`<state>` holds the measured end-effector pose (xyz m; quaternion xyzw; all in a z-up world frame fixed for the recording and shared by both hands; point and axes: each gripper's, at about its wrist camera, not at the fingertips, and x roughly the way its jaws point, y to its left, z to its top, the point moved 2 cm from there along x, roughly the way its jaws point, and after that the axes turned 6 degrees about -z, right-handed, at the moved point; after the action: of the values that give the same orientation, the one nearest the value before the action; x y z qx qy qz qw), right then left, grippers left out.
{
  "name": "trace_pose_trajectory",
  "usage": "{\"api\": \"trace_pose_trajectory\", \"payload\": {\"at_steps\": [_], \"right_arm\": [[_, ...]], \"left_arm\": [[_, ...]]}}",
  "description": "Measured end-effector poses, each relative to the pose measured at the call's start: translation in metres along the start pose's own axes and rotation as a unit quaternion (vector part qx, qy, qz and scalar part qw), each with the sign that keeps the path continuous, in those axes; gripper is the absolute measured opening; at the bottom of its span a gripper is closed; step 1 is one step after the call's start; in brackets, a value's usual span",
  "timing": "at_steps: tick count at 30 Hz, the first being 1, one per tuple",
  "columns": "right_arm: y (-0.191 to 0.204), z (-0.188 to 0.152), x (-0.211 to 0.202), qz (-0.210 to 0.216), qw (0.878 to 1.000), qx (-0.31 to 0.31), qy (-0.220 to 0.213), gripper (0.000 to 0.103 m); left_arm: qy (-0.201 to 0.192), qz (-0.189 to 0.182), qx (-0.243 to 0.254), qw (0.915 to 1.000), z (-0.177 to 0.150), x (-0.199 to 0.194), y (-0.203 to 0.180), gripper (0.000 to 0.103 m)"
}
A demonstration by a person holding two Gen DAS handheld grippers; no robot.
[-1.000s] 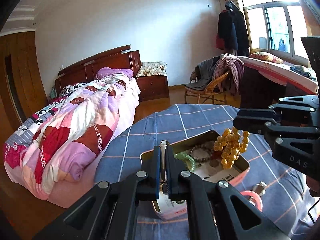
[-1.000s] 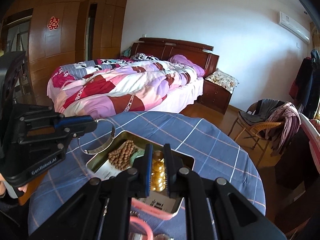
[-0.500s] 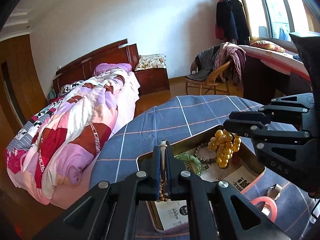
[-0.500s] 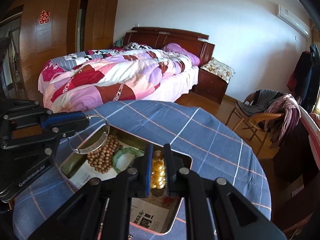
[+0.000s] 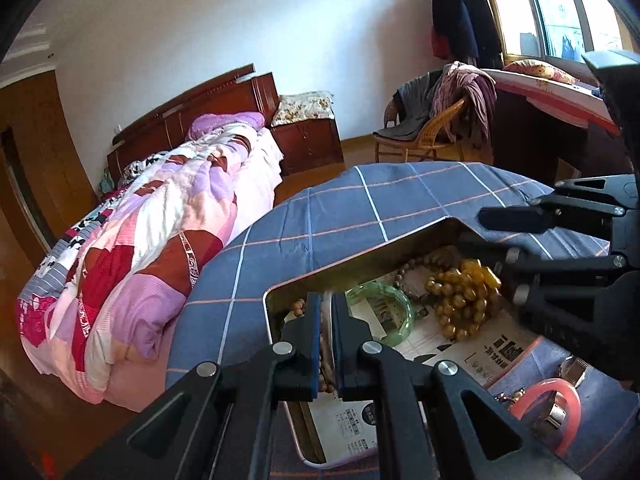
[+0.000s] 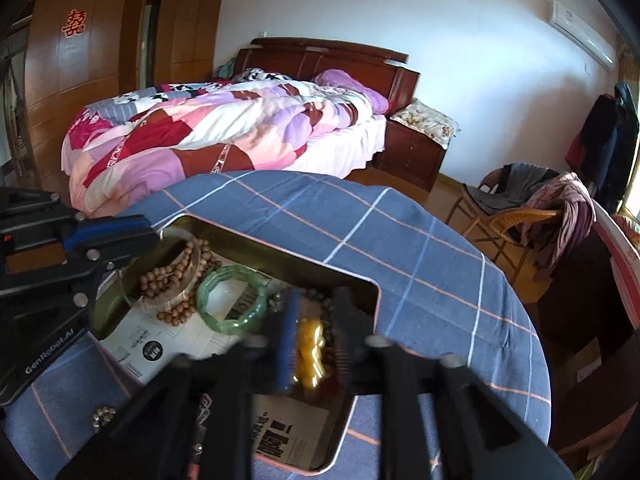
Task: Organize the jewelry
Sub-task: 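Carry the silver bangle and gold bead bracelet into the pink tin and open both tools, then withdraw both tools from the tin toward the pearl necklace and pink bangle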
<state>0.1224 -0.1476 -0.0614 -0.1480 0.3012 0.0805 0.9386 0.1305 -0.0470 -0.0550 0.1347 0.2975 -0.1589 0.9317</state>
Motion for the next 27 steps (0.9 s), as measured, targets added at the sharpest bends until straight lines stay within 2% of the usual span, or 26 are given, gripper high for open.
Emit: {"api": "trace_pose_trajectory", "payload": {"at_steps": [1, 2, 4, 5, 6, 27], "right_arm": [[-0.002, -0.002, -0.001, 0.002, 1.000, 0.005, 0.001, 0.048], [-0.003, -0.003, -0.001, -0.002, 1.000, 0.005, 0.001, 0.049], [-0.002, -0.007, -0.003, -0.011, 1.000, 0.001, 0.002, 0.049], [-0.003, -0.009, -0.003, -0.012, 1.000, 0.002, 0.003, 0.049], [-0.004, -0.011, -0.004, -0.012, 1.000, 0.003, 0.003, 0.049], [0.003, -0.038, -0.031, -0.012, 1.000, 0.008, -0.006, 0.056]], "left_arm": [[0.000, 0.003, 0.000, 1.0000, 0.001, -0.001, -0.001, 0.013], [-0.002, 0.006, 0.000, 1.0000, -0.001, -0.002, 0.000, 0.019], [-0.011, 0.017, 0.001, 0.9998, -0.001, -0.006, 0.000, 0.061], [-0.021, 0.027, -0.001, 0.9994, -0.002, -0.010, 0.001, 0.068], [-0.028, 0.030, -0.005, 0.9992, -0.002, -0.013, 0.002, 0.070], [-0.013, 0.043, -0.040, 0.9982, -0.037, -0.035, 0.012, 0.070]]}}
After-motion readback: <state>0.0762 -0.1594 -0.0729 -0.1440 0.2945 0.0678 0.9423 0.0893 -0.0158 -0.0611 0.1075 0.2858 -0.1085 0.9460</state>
